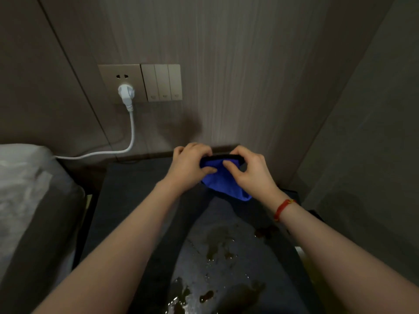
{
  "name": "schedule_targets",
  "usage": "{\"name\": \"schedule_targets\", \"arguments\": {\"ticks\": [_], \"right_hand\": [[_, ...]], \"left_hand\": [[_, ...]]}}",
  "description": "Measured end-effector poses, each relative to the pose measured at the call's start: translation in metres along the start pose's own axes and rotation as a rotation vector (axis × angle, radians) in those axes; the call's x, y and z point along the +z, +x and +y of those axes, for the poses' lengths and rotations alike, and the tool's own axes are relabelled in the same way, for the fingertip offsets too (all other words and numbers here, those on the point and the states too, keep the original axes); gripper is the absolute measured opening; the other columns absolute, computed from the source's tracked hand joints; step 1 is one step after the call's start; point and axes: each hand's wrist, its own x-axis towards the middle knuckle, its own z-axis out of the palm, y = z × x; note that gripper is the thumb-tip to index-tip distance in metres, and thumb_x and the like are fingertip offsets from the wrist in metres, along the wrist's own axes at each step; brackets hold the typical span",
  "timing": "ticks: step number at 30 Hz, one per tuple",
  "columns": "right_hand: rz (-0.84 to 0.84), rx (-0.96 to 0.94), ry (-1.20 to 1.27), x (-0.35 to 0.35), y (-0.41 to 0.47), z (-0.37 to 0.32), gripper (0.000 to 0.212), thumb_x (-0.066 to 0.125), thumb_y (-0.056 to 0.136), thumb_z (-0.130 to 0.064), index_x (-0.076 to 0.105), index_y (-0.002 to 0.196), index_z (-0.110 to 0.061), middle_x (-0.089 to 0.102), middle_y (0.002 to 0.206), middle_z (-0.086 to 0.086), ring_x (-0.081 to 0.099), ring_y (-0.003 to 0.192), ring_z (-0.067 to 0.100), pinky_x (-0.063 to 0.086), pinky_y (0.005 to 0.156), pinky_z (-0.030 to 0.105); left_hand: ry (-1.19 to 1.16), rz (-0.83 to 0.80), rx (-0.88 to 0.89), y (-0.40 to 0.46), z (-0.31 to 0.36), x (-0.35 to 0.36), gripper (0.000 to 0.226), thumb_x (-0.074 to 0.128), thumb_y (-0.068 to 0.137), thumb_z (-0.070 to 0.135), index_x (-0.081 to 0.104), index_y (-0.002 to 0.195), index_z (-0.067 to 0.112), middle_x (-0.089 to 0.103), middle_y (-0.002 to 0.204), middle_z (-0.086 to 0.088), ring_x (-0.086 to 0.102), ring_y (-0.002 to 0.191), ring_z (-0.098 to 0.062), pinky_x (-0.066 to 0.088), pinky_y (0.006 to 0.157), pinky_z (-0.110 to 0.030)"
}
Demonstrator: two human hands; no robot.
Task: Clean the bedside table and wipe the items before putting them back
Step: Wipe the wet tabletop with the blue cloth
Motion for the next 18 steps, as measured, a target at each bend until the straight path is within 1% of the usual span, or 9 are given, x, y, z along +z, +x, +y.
{"name": "schedule_targets", "arguments": {"ticks": [1, 3, 5, 7, 9, 11, 13, 16, 18], "right_hand": [[-0.001, 0.017, 0.003, -0.002, 0.002, -0.002, 0.007, 0.066, 0.082, -0.013, 0.061, 0.083, -0.009, 0.058, 0.073, -0.004, 0.051, 0.065, 0.002, 0.036, 0.062, 0.001], [-0.070, 0.061, -0.026, -0.007, 0.008, -0.005, 0.011, 0.067, 0.082, -0.019, 0.063, 0.089, -0.011, 0.058, 0.075, -0.006, 0.050, 0.063, -0.001, 0.034, 0.061, -0.003], [-0.217, 0.132, -0.072, -0.012, 0.014, -0.006, 0.020, 0.069, 0.081, -0.025, 0.066, 0.094, -0.011, 0.062, 0.079, -0.004, 0.055, 0.070, 0.004, 0.037, 0.062, 0.002], [-0.353, 0.190, -0.096, -0.018, 0.017, -0.007, 0.020, 0.069, 0.080, -0.027, 0.067, 0.093, -0.012, 0.063, 0.081, -0.003, 0.058, 0.077, 0.009, 0.040, 0.065, 0.013], [-0.416, 0.204, -0.112, -0.024, 0.020, -0.009, 0.015, 0.068, 0.081, -0.026, 0.067, 0.089, -0.013, 0.060, 0.078, -0.006, 0.056, 0.077, 0.008, 0.037, 0.060, 0.012], [-0.424, 0.197, -0.158, -0.028, 0.022, -0.012, 0.017, 0.067, 0.083, -0.025, 0.068, 0.092, -0.011, 0.061, 0.080, -0.003, 0.055, 0.078, 0.010, 0.034, 0.058, 0.014], [-0.399, 0.186, -0.193, -0.032, 0.025, -0.017, 0.018, 0.064, 0.085, -0.023, 0.068, 0.094, -0.009, 0.062, 0.085, 0.001, 0.054, 0.080, 0.011, 0.034, 0.063, 0.015], [-0.319, 0.140, -0.148, -0.035, 0.028, -0.033, 0.010, 0.061, 0.087, -0.021, 0.061, 0.080, -0.015, 0.059, 0.073, 0.001, 0.052, 0.069, 0.013, 0.036, 0.054, 0.014], [-0.255, 0.069, -0.111, -0.038, 0.030, -0.047, 0.013, 0.060, 0.088, -0.019, 0.055, 0.075, -0.018, 0.056, 0.068, -0.002, 0.051, 0.065, 0.010, 0.036, 0.057, 0.011]], "left_hand": [[-0.029, -0.009, -0.003, -0.001, -0.003, -0.008, 0.019, 0.072, 0.075, 0.024, 0.057, 0.085, 0.019, 0.053, 0.087, 0.006, 0.052, 0.100, -0.019, 0.023, 0.078, -0.028], [-0.173, -0.006, -0.024, -0.004, -0.006, -0.022, 0.021, 0.073, 0.076, 0.015, 0.052, 0.076, 0.019, 0.053, 0.076, 0.003, 0.055, 0.082, -0.020, 0.033, 0.072, -0.026], [-0.334, 0.024, -0.075, -0.006, -0.009, -0.036, 0.022, 0.070, 0.077, 0.005, 0.051, 0.074, 0.016, 0.053, 0.072, 0.001, 0.053, 0.075, -0.017, 0.039, 0.070, -0.025], [-0.429, 0.010, -0.116, -0.010, -0.011, -0.050, 0.017, 0.066, 0.080, 0.002, 0.055, 0.077, 0.015, 0.059, 0.078, -0.001, 0.058, 0.080, -0.018, 0.048, 0.077, -0.033], [-0.400, -0.032, -0.123, -0.013, -0.016, -0.064, 0.011, 0.064, 0.083, 0.005, 0.063, 0.088, 0.015, 0.064, 0.090, -0.003, 0.061, 0.091, -0.019, 0.050, 0.084, -0.034], [-0.321, -0.065, -0.124, -0.017, -0.021, -0.078, 0.014, 0.061, 0.087, 0.011, 0.066, 0.099, 0.015, 0.064, 0.097, 0.001, 0.059, 0.095, -0.014, 0.047, 0.085, -0.030], [-0.281, -0.057, -0.135, -0.023, -0.024, -0.091, 0.016, 0.058, 0.089, 0.014, 0.066, 0.102, 0.018, 0.063, 0.095, 0.006, 0.056, 0.092, -0.008, 0.043, 0.081, -0.023], [-0.312, 0.002, -0.135, -0.036, -0.023, -0.115, 0.015, 0.054, 0.091, 0.014, 0.064, 0.099, 0.021, 0.059, 0.087, 0.017, 0.054, 0.084, 0.003, 0.040, 0.073, -0.012], [-0.392, 0.032, -0.132, -0.046, -0.021, -0.134, 0.016, 0.053, 0.091, 0.013, 0.064, 0.100, 0.019, 0.060, 0.088, 0.015, 0.057, 0.083, 0.005, 0.045, 0.069, -0.009]]}}
